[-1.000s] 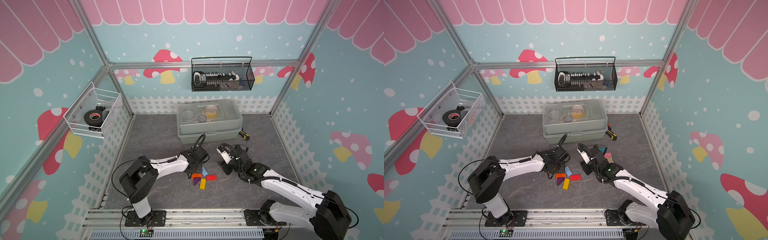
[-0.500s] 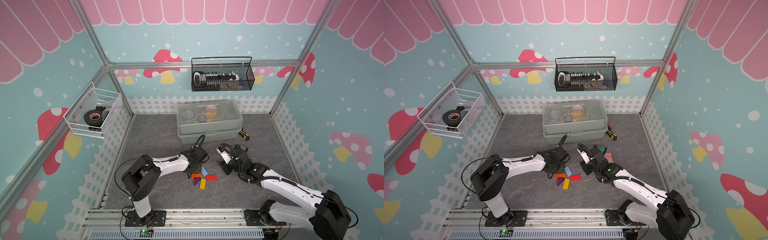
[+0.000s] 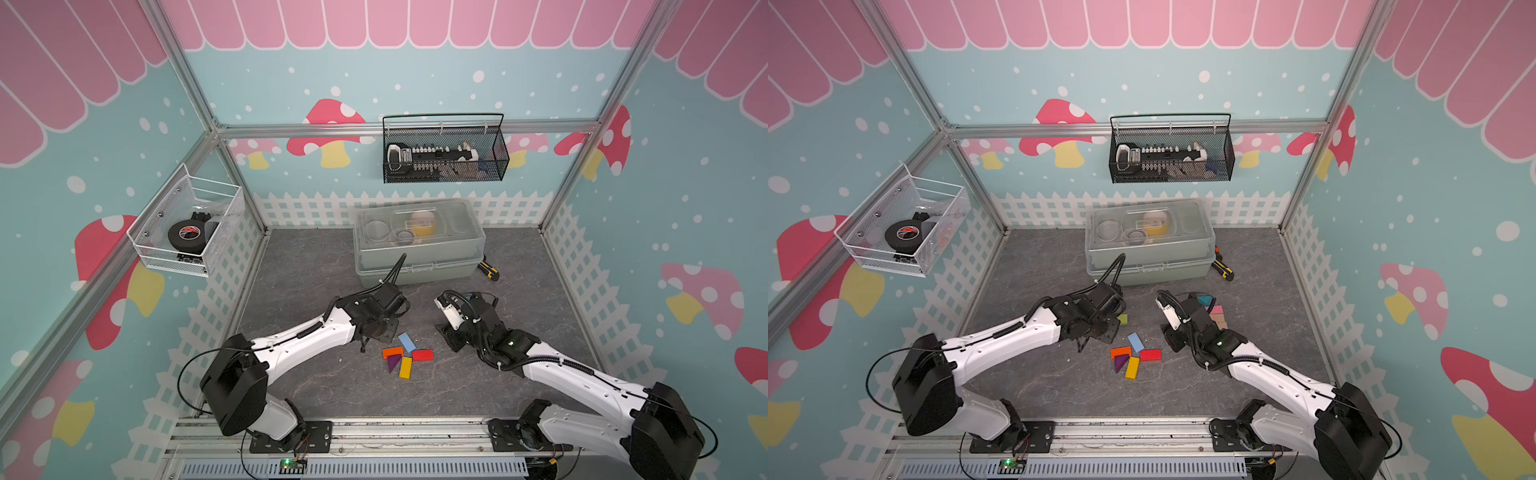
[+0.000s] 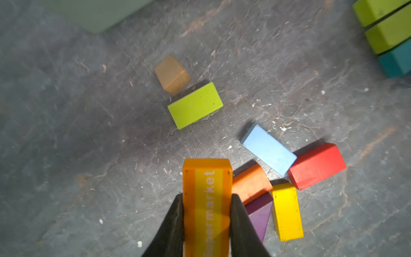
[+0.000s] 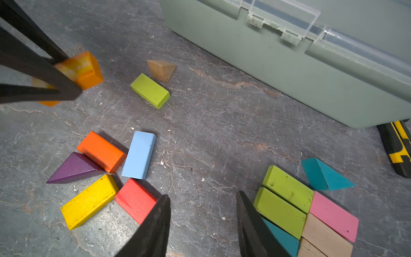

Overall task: Assemble a piece of candy with building blocks
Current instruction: Pick up the building block from the center of the board, then place the building block at the center of the board.

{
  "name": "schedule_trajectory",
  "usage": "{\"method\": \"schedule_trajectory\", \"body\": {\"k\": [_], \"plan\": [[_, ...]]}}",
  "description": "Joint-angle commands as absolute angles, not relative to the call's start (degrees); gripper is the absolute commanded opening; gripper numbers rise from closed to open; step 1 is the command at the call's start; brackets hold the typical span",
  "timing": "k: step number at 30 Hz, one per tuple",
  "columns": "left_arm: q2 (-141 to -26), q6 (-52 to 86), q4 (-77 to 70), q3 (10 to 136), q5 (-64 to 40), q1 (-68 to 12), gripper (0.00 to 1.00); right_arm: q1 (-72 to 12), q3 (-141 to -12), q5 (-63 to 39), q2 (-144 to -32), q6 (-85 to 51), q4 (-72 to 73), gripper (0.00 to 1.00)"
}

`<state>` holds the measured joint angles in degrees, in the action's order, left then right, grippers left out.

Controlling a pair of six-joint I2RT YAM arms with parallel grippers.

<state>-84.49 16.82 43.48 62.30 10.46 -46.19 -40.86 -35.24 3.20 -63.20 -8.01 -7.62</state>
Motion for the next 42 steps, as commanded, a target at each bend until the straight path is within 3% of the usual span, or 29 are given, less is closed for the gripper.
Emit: {"method": "schedule_trajectory", "body": {"k": [1,9,18,31,42], "plan": [[-81.6,-1.3,45.9,62.7,9.4,-46.1,0.15,-40.6,-34.0,3.9,-61.5,-9.6,-5.0,0.48],[-81.3,-34.9,44.9,59.9,-2.7,-41.5,0.13,-40.6,-32.6,4.6,-59.1,-8.7,-4.1,0.48],[-94.2,-49.5,41.4,63.5,-6.5,-38.9,0.1,-40.6,-31.6,4.2,-59.3,-7.9,-2.8,0.48],[-103.1,-53.8,40.2,67.5,-11.7,-35.4,0.11,-40.6,-31.4,3.8,-59.3,-7.6,-2.9,0.48],[-106.7,-53.2,40.9,69.1,-13.3,-34.9,0.21,-40.6,-31.3,3.9,-58.9,-7.8,-3.2,0.49]]}}
